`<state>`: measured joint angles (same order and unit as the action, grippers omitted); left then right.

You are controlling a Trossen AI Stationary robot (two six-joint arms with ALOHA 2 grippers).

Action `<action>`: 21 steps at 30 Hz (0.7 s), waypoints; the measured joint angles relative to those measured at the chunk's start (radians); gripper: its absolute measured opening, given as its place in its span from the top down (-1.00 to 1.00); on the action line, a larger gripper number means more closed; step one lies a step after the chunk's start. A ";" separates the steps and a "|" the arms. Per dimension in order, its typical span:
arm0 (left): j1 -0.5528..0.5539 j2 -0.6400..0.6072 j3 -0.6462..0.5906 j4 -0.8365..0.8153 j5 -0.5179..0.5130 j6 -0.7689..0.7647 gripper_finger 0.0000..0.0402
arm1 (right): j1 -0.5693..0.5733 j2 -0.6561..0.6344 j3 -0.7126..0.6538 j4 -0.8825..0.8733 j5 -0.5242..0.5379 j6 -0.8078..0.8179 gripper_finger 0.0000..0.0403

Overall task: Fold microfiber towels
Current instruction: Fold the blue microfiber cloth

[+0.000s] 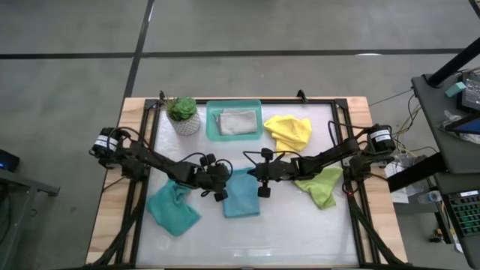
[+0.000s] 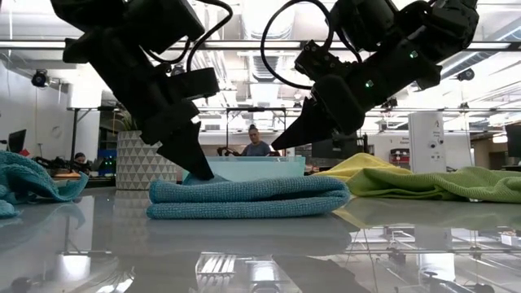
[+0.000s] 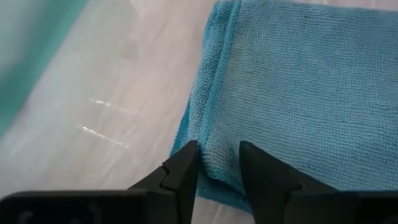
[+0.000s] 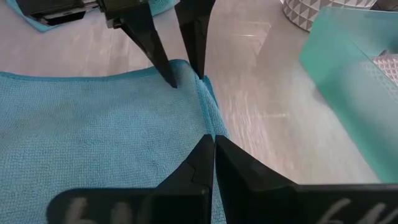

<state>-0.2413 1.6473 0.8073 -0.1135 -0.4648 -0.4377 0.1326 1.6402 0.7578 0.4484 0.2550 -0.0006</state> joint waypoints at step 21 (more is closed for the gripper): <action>0.026 -0.068 0.000 -0.001 0.142 0.030 0.44 | 0.000 0.000 0.000 0.003 0.000 -0.011 0.96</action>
<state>-0.2155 1.5793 0.8074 -0.1148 -0.3227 -0.4080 0.1326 1.6402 0.7578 0.4515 0.2550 -0.0120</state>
